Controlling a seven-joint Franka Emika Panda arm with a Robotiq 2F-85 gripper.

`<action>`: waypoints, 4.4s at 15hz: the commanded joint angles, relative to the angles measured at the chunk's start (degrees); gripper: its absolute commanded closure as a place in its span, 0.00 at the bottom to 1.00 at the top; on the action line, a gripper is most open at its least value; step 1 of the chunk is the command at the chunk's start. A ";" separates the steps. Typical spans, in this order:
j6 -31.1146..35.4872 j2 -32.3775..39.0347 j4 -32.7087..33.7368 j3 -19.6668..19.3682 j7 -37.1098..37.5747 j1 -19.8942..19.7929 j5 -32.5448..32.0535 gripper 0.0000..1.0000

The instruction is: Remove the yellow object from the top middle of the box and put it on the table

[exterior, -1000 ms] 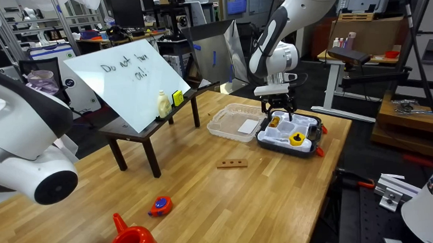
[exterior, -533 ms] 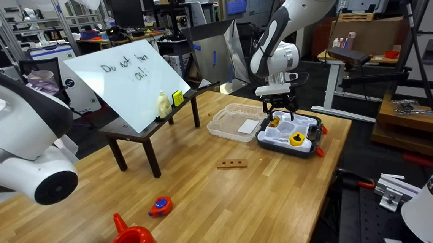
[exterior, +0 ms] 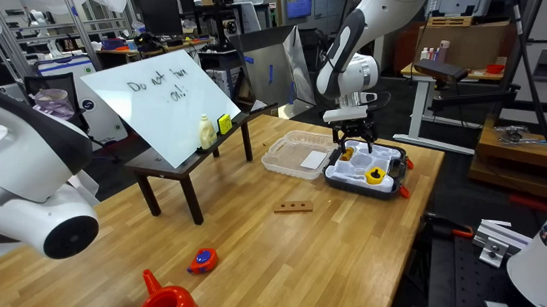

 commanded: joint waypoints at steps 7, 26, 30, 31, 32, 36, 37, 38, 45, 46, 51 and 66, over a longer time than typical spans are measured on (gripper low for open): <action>-1.39 0.18 0.36 -0.69 1.61 1.08 -0.65 0.00; -2.44 0.69 1.43 -0.62 1.79 1.30 -1.00 0.83; -1.94 -0.39 1.04 -0.33 1.23 1.14 -0.42 0.96; -1.77 -0.97 0.91 -0.24 1.01 1.09 -0.23 0.96; -1.67 -1.32 0.93 -0.22 0.94 1.09 -0.19 0.96; -0.52 -4.93 -1.34 -0.21 -0.03 1.63 -0.89 0.96; -0.04 -6.21 -2.54 -0.09 -0.76 1.92 -1.23 0.96; 0.60 -7.42 -3.71 -0.05 -1.60 2.36 -1.85 0.96; 5.72 -16.64 -13.30 1.08 -7.27 7.32 -8.20 0.96; 6.31 -17.75 -14.46 1.38 -8.00 7.95 -8.79 0.96; 8.53 -22.93 -19.47 3.83 -11.92 10.23 -9.36 0.96; 6.00 -26.41 -24.55 6.72 -17.22 11.27 -10.36 0.82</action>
